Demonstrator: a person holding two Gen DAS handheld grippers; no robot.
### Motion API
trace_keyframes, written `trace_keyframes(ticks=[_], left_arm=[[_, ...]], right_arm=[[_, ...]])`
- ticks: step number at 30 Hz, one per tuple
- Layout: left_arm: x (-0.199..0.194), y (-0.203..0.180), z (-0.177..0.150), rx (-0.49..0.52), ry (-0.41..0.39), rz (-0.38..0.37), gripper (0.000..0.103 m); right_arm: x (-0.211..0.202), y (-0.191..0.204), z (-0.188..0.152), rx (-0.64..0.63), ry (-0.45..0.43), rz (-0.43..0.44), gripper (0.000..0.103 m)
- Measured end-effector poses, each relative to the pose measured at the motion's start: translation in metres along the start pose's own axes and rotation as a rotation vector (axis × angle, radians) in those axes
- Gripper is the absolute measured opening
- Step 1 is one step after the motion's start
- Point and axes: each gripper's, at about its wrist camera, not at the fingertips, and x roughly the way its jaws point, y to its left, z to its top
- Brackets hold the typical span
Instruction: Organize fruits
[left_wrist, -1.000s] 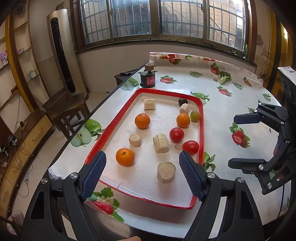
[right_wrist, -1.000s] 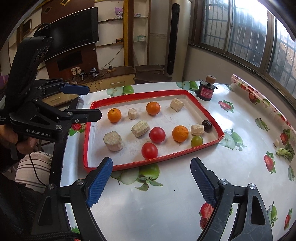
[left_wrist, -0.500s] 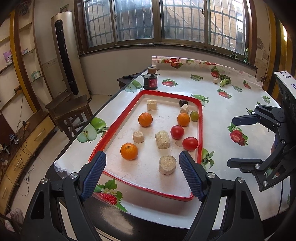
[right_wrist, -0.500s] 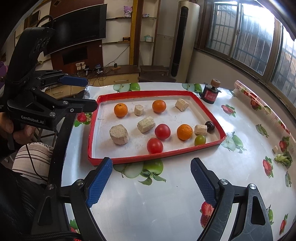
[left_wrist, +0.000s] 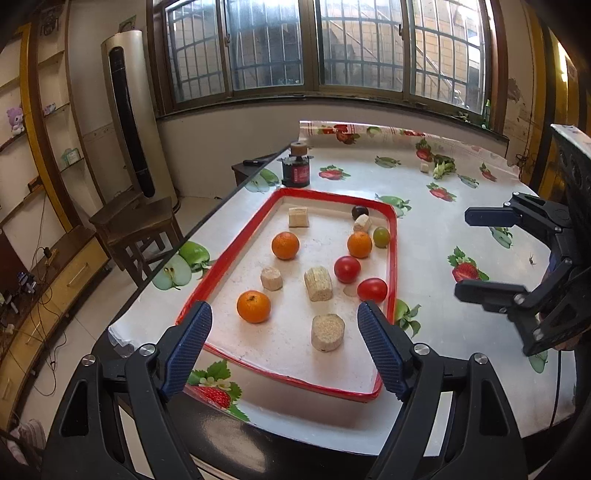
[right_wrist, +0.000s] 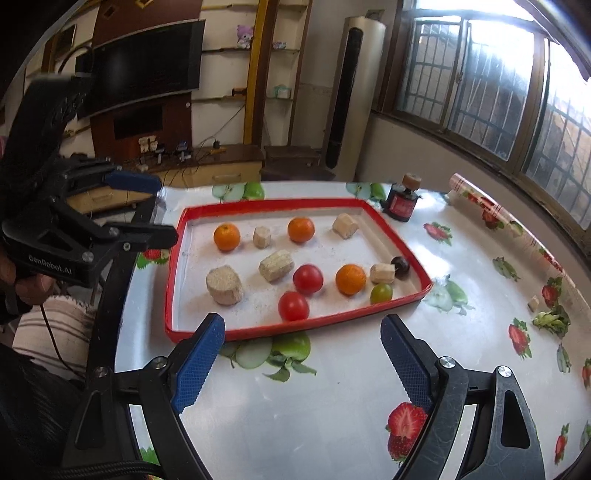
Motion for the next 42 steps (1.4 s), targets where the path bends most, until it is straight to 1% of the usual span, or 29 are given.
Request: trace_keyframes(ticks=[2,3,4,6,8,16,28,42], left_arm=[[-0.005,0.003,0.003,-0.005,-0.023,0.015,0.082],[-0.008,0.003,0.004,-0.005,-0.029,0.020,0.082],[-0.009,0.003,0.004,-0.003,-0.035,0.025,0.082],[-0.013,0.003,0.006,0.002,-0.046,0.033,0.082],[-0.015,0.001,0.006,0.006,-0.052,0.037,0.082],[-0.023,-0.009,0.006,0.029,-0.063,0.029,0.082],[-0.032,-0.009,0.005,0.014,-0.073,0.010,0.081],[-0.032,-0.009,0.005,0.027,-0.079,0.031,0.081]], right_arm=[[-0.016,-0.007,0.007,0.043,-0.073,0.024,0.088],[-0.024,-0.010,0.010,0.059,-0.105,0.039,0.091],[-0.031,-0.012,0.012,0.071,-0.133,0.048,0.096],[-0.043,-0.013,0.015,0.077,-0.174,0.048,0.101],[-0.049,-0.012,0.016,0.071,-0.188,0.049,0.101],[-0.052,-0.004,0.008,0.048,-0.163,0.025,0.101],[-0.058,-0.004,-0.006,0.063,-0.155,0.009,0.101],[-0.052,-0.002,-0.009,0.058,-0.134,0.004,0.101]])
